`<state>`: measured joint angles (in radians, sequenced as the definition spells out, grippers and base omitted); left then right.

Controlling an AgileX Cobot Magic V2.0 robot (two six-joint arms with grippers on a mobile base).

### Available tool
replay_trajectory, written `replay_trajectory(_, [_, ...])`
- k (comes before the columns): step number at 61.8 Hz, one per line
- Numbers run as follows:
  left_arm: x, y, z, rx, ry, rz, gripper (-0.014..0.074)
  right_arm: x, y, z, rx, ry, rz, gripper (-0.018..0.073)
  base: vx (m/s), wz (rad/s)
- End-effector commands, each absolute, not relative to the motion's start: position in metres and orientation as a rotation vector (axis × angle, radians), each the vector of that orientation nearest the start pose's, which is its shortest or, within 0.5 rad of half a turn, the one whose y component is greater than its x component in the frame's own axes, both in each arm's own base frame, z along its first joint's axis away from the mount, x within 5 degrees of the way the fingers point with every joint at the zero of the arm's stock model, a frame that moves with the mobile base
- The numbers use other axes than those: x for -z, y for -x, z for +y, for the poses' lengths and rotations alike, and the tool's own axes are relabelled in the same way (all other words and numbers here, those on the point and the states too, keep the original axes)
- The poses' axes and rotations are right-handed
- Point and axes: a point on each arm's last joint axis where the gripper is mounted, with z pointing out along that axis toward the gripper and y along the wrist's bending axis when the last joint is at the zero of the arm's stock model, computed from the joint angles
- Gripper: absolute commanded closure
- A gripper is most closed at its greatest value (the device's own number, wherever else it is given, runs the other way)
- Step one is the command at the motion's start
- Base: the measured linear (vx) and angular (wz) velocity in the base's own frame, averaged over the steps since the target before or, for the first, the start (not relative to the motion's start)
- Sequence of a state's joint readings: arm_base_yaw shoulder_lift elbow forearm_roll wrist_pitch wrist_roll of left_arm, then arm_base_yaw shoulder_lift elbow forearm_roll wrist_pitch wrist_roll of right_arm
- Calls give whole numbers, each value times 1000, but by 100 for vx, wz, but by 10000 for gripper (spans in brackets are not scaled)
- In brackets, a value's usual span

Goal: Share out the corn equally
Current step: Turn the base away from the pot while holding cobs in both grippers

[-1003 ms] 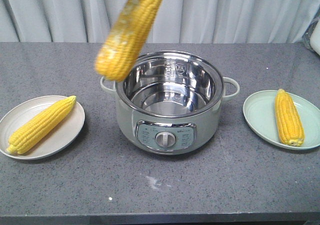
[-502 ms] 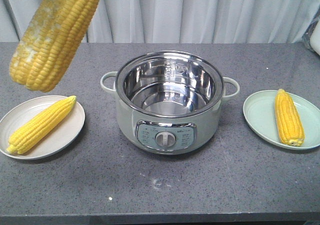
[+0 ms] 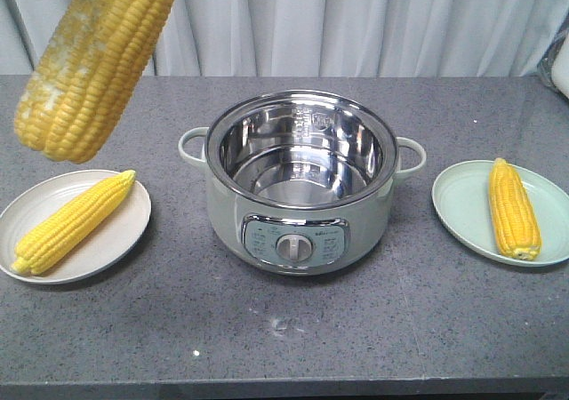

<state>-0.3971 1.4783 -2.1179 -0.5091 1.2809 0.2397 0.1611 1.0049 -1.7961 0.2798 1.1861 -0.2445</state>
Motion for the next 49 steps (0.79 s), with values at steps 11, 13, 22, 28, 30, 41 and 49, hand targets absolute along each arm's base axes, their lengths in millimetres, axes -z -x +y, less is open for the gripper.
replay_trajectory(11, [-568, -202, -134, 736, -763, 1858, 604, -576, -103, 40, -259, 422, 1706, 561, 0, 0])
replay_trajectory(13, [-568, -202, -134, 736, -763, 1858, 604, -576, -103, 40, -259, 422, 1706, 561, 0, 0])
replay_trajectory(22, [-568, -202, -134, 736, -763, 1858, 604, -576, -103, 40, -259, 422, 1706, 561, 0, 0])
replay_trajectory(28, [-568, -202, -134, 736, -763, 1858, 604, -576, -103, 40, -259, 422, 1706, 561, 0, -1])
replay_trajectory(30, [-568, -202, -134, 736, -763, 1858, 604, -576, -103, 40, -259, 422, 1706, 561, -1, -3])
replay_trajectory(41, [-568, -202, -134, 736, -763, 1858, 604, -576, -103, 40, -259, 422, 1707, 561, -2, -6])
replay_trajectory(49, [-568, -202, -134, 736, -763, 1858, 604, -576, -103, 40, -259, 422, 1707, 561, -3, -13])
